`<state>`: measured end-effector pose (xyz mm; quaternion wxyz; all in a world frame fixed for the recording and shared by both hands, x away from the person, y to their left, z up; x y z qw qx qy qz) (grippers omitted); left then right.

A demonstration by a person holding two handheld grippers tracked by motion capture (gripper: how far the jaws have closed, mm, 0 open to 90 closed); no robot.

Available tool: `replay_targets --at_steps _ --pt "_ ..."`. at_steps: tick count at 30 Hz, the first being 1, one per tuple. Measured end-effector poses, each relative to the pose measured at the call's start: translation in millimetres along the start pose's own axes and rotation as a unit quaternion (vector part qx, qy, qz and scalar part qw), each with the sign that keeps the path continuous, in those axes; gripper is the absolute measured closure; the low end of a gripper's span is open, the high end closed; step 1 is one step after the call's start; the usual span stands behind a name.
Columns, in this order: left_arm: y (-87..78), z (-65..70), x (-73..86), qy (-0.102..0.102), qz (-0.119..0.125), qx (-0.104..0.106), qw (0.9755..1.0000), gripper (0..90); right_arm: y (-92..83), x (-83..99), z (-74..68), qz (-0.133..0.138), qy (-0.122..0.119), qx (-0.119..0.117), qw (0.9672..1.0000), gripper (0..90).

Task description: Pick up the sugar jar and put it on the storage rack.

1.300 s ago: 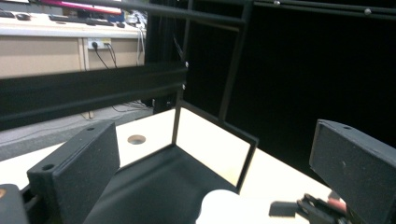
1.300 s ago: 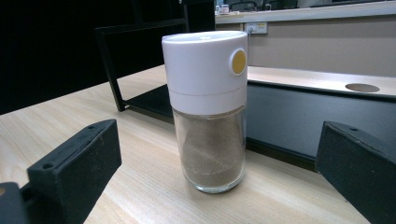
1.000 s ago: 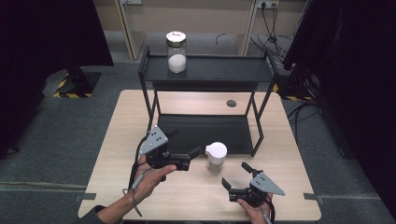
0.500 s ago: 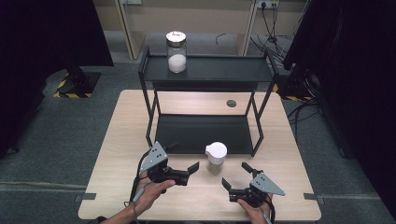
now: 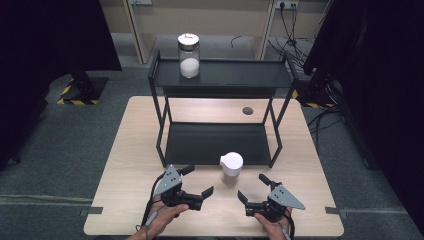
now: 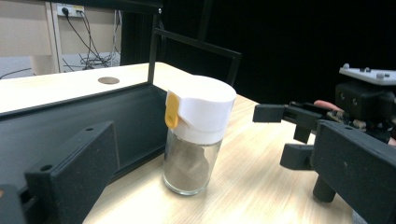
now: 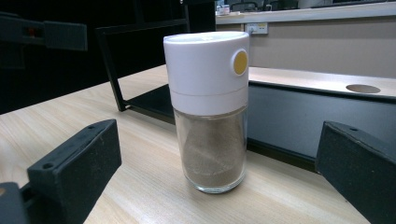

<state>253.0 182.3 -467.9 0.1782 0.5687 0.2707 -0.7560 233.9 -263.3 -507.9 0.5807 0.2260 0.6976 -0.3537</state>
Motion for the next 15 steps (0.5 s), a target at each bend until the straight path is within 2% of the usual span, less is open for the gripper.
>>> replay_targets --at_steps 6,14,15 --pt "1.2 -2.0 15.4 -0.004 -0.011 0.008 0.9999 0.4 0.3 0.0 -0.1 0.0 0.0 0.0 1.0 0.7" --pt "-3.7 -3.4 35.7 0.013 -0.008 -0.005 0.9999 0.7 0.2 -0.2 -0.1 0.0 0.0 -0.001 1.0 0.7" --pt "-4.2 -4.2 37.7 0.01 -0.008 -0.003 0.9999 0.7 0.0 -0.2 -0.2 0.0 -0.001 -0.001 1.0 0.7"
Point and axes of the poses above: each handheld gripper's, and its own axes: y roughly forward along the jaws, x roughly out of its underside, z roughly to its right, the point moved 5 cm from there along y, roughly forward along the jaws, and after that the axes turned 4 degrees about -z, right-handed, at the moved point
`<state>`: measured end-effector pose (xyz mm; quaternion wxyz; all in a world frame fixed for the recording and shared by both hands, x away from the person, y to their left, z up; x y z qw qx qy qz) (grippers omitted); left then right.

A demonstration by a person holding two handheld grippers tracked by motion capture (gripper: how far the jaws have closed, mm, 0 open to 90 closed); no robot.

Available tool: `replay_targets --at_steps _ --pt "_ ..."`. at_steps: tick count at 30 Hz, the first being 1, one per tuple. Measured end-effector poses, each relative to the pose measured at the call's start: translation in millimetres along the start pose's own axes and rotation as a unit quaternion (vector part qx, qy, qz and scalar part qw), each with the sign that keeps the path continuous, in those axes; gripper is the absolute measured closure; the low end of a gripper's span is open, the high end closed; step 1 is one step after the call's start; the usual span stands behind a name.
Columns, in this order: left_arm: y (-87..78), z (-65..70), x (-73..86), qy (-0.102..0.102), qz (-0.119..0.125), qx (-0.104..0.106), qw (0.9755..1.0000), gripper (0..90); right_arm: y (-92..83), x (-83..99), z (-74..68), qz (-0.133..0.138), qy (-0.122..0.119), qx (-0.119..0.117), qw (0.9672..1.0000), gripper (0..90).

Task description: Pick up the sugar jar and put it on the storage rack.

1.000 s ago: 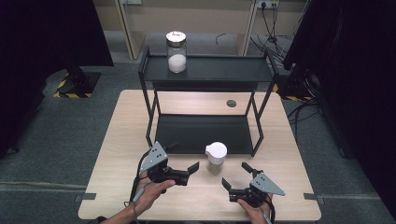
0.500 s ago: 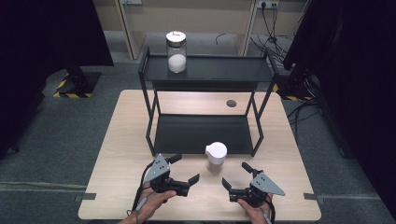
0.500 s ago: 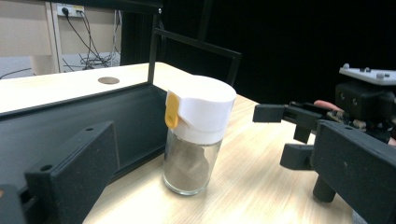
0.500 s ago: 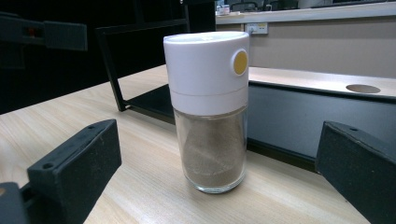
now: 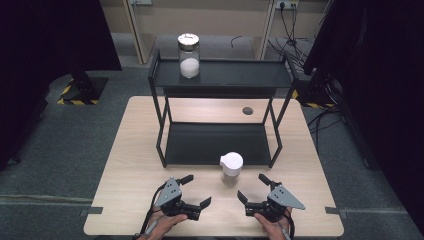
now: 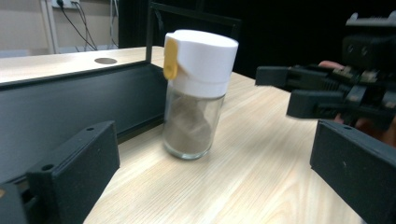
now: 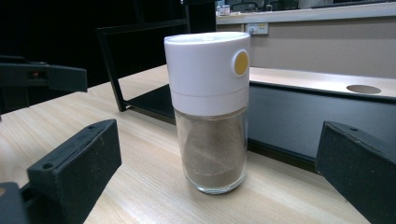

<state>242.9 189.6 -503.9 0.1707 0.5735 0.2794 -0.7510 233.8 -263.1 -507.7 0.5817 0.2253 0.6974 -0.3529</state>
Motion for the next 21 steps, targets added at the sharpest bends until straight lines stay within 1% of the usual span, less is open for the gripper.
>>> replay_targets --at_steps 2,8,10,16,19,21 --pt "-0.6 -0.9 3.3 -0.003 0.002 0.004 1.0 0.7 -0.6 -0.2 0.2 0.0 -0.003 0.0 1.0 0.7" --pt "-1.2 0.3 9.4 0.007 0.005 0.012 0.9999 0.7 -1.7 -0.6 0.0 0.001 -0.005 -0.001 1.0 0.7" --pt "-0.9 0.5 10.9 0.012 0.006 0.011 0.9998 0.7 -1.5 -0.7 -0.3 0.0 -0.006 -0.002 1.0 0.7" --pt "-0.6 0.0 15.0 0.013 -0.001 0.011 0.9999 0.4 -2.2 -0.8 -0.3 0.001 -0.006 -0.003 1.0 0.6" --pt "0.3 1.6 15.9 0.022 -0.003 0.01 0.9997 0.3 -2.3 -0.6 0.4 0.001 -0.005 -0.003 1.0 0.6" --pt "0.5 1.6 16.1 0.025 -0.002 0.01 0.9996 0.3 -2.4 -0.4 0.6 0.002 -0.004 -0.004 1.0 0.6"
Point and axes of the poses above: each handheld gripper's, and its own axes: y roughly forward along the jaws, x roughly out of its underside, z roughly to its right, the point moved 5 cm from there along y, roughly forward along the jaws, and after that the axes turned 4 degrees about -z, right-handed, at the moved point
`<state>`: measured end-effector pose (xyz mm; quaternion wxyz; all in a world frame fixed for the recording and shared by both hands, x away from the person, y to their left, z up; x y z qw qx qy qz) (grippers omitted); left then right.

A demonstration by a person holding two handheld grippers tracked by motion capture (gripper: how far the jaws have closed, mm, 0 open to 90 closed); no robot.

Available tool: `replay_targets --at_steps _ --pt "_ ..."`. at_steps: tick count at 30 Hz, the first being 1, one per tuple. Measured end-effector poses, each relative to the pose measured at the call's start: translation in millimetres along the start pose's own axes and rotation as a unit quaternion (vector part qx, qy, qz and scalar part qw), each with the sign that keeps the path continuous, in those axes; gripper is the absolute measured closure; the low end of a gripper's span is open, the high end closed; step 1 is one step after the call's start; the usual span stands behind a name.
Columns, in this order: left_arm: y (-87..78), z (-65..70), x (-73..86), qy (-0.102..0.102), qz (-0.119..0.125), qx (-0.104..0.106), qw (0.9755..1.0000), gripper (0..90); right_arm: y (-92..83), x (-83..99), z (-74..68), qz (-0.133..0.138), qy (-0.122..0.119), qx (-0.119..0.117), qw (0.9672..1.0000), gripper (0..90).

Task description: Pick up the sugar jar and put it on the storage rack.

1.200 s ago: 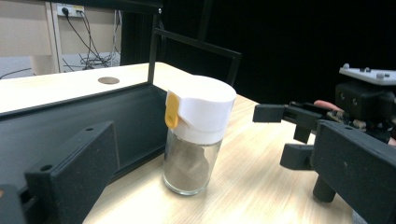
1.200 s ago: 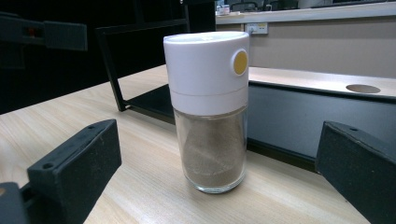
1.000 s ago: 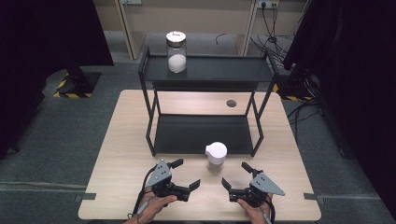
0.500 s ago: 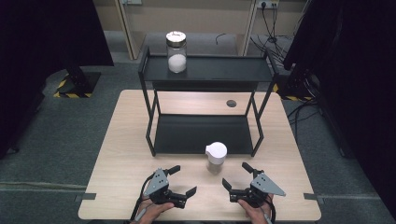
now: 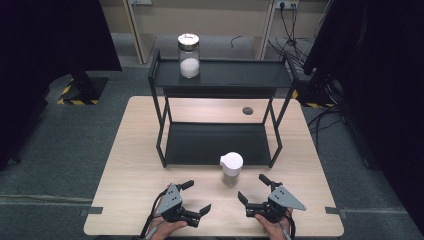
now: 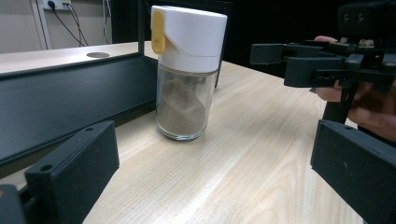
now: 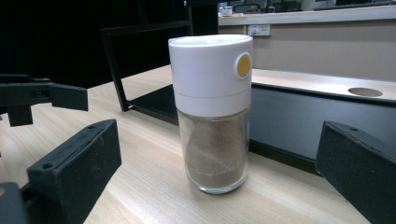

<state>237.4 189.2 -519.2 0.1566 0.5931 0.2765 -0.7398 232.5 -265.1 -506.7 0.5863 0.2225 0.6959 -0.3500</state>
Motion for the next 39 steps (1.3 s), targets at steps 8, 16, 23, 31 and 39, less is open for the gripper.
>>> replay_targets --at_steps 8,16,23,31,39 --pt "-0.3 -0.6 0.9 0.002 0.002 -0.001 1.0 0.2 -0.9 0.1 0.6 0.001 0.001 -0.001 1.0 0.6" --pt "0.2 0.0 1.9 0.002 -0.003 0.001 1.0 0.2 -0.6 -0.1 0.0 0.001 -0.001 -0.001 1.0 0.6" --pt "0.2 -0.7 2.2 0.001 -0.003 -0.003 1.0 0.2 -0.6 0.1 0.4 0.001 0.001 -0.002 1.0 0.6" --pt "-0.3 -0.9 1.9 0.002 -0.002 -0.005 1.0 0.2 -0.9 0.2 0.6 0.002 0.001 -0.001 1.0 0.6" --pt "0.0 -1.3 2.4 -0.002 -0.003 -0.007 1.0 0.2 -0.5 0.3 1.2 0.001 0.002 -0.001 1.0 0.6"
Point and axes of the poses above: each handheld gripper's, and its own axes: y roughly forward along the jaws, x roughly out of its underside, z roughly to its right, the point moved 5 cm from there along y, roughly forward along the jaws, and after that the axes turned 4 degrees about -z, right-handed, at the moved point
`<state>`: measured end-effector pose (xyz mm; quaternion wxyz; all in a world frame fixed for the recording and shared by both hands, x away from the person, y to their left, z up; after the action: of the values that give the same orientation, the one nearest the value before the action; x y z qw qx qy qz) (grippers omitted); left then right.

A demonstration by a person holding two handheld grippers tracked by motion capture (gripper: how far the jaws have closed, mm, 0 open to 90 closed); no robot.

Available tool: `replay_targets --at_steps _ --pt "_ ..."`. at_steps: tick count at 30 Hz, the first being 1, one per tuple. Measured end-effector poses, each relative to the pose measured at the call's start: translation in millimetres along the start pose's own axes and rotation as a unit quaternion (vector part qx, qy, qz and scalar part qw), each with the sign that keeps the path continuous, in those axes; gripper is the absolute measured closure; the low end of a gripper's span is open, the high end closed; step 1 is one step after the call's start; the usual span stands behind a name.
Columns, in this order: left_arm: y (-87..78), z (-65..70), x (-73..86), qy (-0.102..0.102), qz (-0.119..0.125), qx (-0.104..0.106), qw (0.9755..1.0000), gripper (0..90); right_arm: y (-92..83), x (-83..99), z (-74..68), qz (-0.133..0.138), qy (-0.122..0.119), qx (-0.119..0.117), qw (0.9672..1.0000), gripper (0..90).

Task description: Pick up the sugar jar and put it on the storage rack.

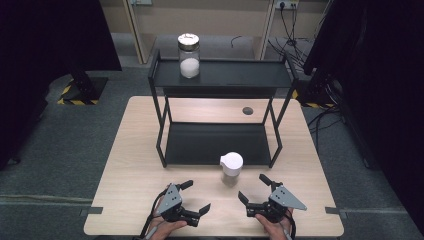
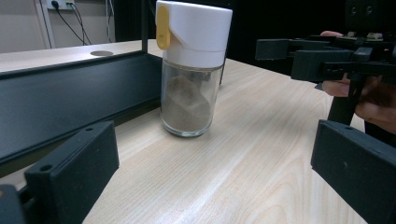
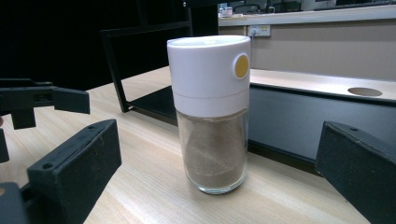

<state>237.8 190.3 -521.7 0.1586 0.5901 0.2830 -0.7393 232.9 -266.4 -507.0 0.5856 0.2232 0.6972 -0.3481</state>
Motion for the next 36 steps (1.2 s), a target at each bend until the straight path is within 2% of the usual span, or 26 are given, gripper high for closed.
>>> replay_targets --at_steps 36 --pt "-0.6 -0.2 0.3 0.002 0.001 -0.004 1.0 0.2 -0.8 0.0 -0.4 0.002 -0.001 0.001 1.0 0.6"
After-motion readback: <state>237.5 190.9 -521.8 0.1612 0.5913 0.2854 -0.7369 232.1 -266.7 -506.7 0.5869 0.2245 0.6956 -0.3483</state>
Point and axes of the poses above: each handheld gripper's, and its own axes: y roughly forward along the jaws, x roughly out of its underside, z roughly to its right, the point moved 5 cm from there along y, roughly forward along the jaws, and after that the axes turned 4 degrees about -z, right-handed, at the moved point
